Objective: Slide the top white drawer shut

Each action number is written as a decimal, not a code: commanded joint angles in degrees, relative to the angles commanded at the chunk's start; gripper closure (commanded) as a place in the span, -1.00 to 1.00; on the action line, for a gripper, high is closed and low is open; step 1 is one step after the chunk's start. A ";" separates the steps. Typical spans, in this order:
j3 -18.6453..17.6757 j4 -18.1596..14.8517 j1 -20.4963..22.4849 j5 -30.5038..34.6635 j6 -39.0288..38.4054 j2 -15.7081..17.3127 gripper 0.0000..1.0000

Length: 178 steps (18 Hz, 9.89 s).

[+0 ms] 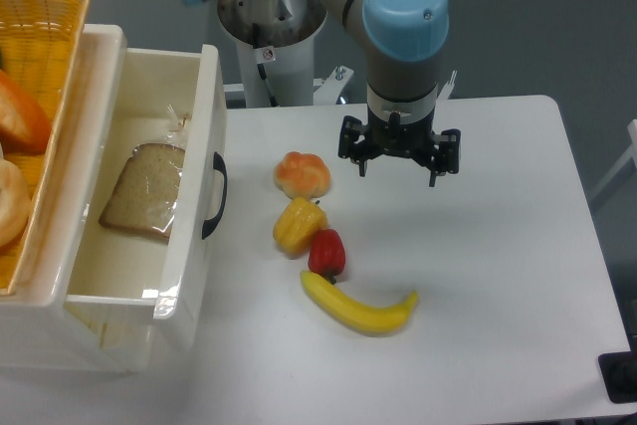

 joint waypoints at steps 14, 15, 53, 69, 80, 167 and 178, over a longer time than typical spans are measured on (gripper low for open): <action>-2.02 0.97 -0.35 0.35 -4.48 -0.26 -1.00; -2.63 0.97 -0.52 0.44 -4.31 -0.18 -1.00; -6.42 0.35 -7.91 -15.11 -15.20 -7.73 -1.00; -6.50 0.35 -9.93 -16.61 -15.20 -7.73 -1.00; -6.50 -0.35 -10.99 -17.67 -15.20 -7.21 -1.00; -1.58 -3.86 7.80 -2.36 22.83 3.42 -1.00; -1.49 -7.73 22.32 -5.19 44.73 8.08 -1.00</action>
